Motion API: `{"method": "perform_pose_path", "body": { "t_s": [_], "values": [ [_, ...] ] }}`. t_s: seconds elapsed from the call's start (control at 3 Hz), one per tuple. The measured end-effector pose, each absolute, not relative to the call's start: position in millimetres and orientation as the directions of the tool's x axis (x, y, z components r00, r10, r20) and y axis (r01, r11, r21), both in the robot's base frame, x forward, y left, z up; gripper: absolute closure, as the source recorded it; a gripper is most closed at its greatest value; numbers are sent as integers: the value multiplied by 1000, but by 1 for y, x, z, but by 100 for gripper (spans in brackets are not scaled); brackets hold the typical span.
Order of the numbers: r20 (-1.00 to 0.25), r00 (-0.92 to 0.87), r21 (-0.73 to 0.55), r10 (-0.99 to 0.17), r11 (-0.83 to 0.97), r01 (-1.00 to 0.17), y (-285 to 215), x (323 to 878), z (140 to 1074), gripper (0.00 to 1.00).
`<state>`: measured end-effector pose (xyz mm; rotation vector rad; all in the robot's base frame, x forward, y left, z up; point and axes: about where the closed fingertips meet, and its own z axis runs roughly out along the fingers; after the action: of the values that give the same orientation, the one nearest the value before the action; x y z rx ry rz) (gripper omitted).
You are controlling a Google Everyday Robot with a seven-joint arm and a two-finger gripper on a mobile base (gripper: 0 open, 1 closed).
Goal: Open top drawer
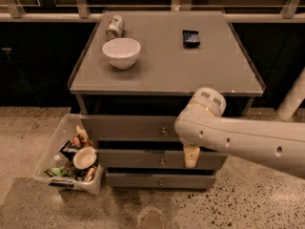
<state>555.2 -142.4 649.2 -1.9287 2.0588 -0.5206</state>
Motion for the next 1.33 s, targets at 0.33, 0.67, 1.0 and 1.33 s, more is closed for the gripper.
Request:
{"method": "perform_pose_path", "body": {
  "t_s": [0.33, 0.67, 1.0, 1.33],
  "values": [
    [40, -93, -387, -995, 71, -919, -146, 539, 608, 0],
    [50, -86, -378, -995, 61, -924, -147, 545, 614, 0],
    [50, -86, -378, -995, 61, -924, -147, 545, 614, 0],
    [36, -82, -396, -996, 61, -916, -142, 554, 619, 0]
  ]
}}
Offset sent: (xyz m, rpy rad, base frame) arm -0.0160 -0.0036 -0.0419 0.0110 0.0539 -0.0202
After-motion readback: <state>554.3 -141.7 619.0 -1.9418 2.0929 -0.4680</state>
